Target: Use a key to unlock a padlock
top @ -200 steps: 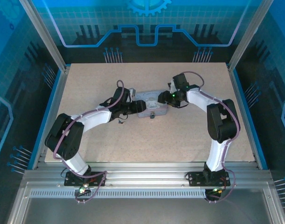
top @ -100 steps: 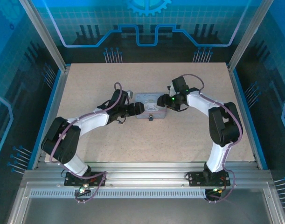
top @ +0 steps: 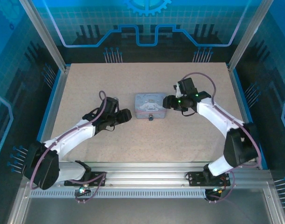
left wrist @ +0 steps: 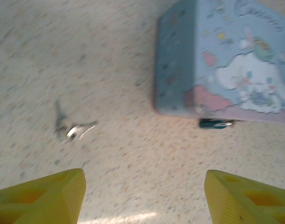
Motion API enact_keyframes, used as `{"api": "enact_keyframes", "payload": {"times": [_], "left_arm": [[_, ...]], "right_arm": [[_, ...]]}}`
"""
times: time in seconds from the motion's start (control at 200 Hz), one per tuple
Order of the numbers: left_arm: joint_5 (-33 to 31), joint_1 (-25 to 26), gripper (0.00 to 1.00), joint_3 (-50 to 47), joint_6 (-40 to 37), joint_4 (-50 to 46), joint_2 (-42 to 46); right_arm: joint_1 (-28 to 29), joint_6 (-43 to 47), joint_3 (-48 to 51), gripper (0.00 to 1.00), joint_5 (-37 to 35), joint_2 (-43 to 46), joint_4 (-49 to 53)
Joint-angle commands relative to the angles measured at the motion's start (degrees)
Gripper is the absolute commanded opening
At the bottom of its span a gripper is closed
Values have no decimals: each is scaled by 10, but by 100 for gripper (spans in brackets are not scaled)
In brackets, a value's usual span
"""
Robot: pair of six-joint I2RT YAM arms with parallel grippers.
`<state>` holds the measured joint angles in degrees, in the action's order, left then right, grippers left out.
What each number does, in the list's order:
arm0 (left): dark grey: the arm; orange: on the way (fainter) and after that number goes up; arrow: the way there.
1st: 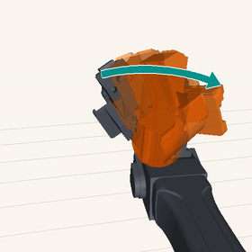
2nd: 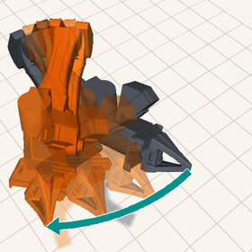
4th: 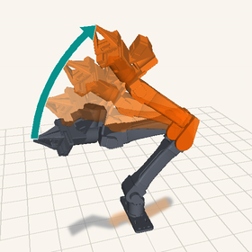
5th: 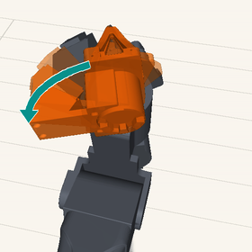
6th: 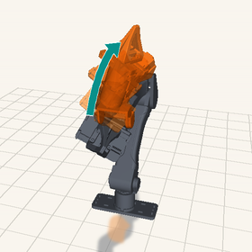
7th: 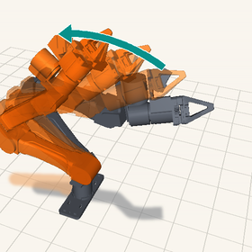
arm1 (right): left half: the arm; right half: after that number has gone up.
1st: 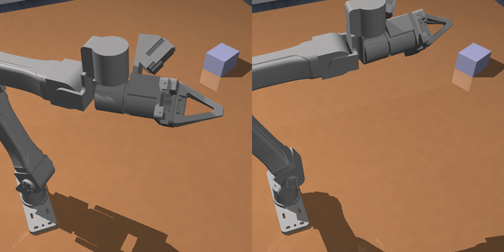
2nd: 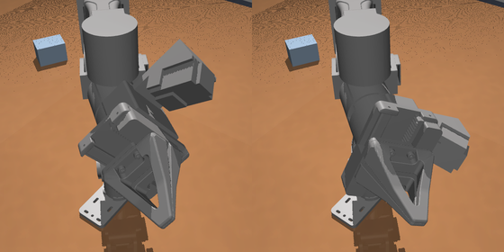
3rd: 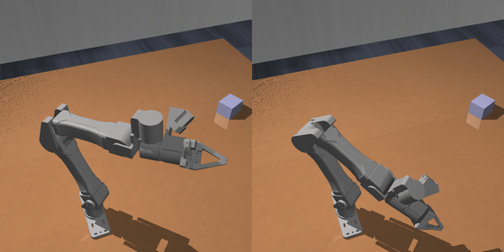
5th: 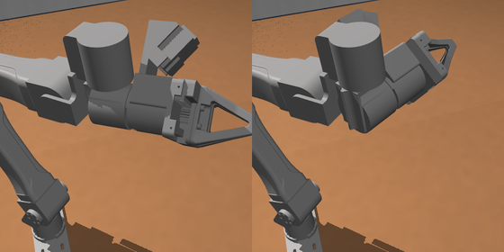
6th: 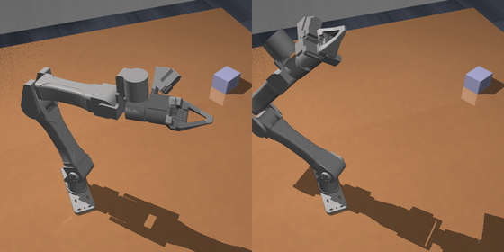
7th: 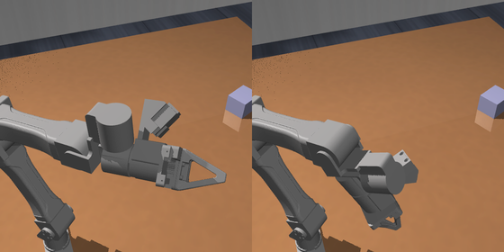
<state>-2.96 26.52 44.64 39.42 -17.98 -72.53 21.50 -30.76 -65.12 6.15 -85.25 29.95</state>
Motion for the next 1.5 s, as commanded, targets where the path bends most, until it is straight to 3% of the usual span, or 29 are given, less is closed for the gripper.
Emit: {"api": "enact_keyframes", "payload": {"times": [0.0, 0.29, 0.63, 1.151, 1.496], "left_arm": [[-43, -2, 66, -8, 61, -84, 8], [-53, -2, 58, 23, 120, -96, -69], [-69, -2, 54, 81, 175, -92, -173], [-124, -2, 50, 167, 302, -180, -281], [-131, -2, 44, 177, 314, -163, -307]], "right_arm": [[31, 20, 27, 63, -14, 51, 24], [132, 53, 108, 62, 21, 161, -43], [188, 50, 144, 62, -3, 172, -64], [201, 46, 181, 63, -24, 196, -79], [200, 40, 195, 63, -28, 209, -80]]}}
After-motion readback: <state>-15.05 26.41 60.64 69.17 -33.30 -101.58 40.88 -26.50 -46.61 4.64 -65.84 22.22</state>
